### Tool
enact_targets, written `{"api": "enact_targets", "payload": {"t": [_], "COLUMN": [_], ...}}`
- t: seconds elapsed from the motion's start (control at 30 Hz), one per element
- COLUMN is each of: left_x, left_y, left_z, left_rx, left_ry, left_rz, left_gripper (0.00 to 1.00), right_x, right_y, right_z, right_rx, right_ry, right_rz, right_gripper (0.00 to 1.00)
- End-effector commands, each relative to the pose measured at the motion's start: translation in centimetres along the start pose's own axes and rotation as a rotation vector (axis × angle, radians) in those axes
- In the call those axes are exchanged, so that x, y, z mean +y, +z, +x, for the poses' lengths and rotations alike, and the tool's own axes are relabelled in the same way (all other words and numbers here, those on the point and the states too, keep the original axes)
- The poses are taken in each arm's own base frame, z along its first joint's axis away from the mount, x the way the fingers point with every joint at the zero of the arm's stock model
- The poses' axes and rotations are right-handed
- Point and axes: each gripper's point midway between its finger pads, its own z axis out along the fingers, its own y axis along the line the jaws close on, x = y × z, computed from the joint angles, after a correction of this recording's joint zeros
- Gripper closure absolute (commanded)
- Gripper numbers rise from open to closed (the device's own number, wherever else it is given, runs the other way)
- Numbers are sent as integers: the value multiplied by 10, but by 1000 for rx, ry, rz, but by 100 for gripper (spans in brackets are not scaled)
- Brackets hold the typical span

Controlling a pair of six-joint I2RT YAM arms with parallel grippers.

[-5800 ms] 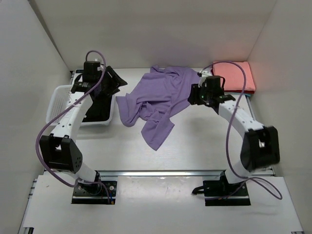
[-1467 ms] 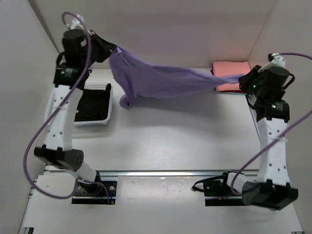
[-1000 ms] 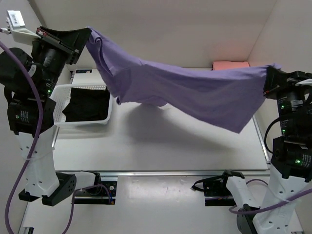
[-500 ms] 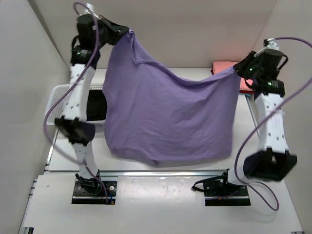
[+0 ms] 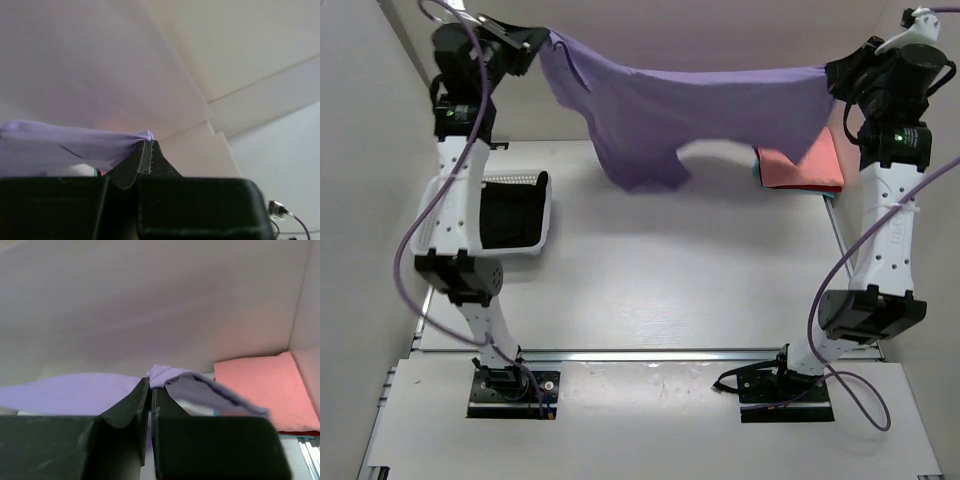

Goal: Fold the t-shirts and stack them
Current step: Flatten out the tshirt

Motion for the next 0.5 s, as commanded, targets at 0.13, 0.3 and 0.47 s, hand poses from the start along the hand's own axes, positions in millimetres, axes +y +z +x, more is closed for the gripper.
{"api": "enact_targets", "payload": {"t": [0.13, 0.3, 0.47], "left_x": [-29, 59, 155], "left_y": [-67, -97, -179], "left_z": [42, 137, 220], "left_rx": [40, 273, 455], "left_ry": [156, 107, 36], "left_rz": [27, -115, -332], "left_gripper": [100, 100, 100], "right_x": [-6, -30, -57], "right_y": [-17, -29, -98], "right_z": [48, 148, 256], "right_rx": [83, 273, 496], "right_ry": [22, 68, 91], "right_rz": [-9, 27, 143], "right_gripper": [100, 100, 100]}}
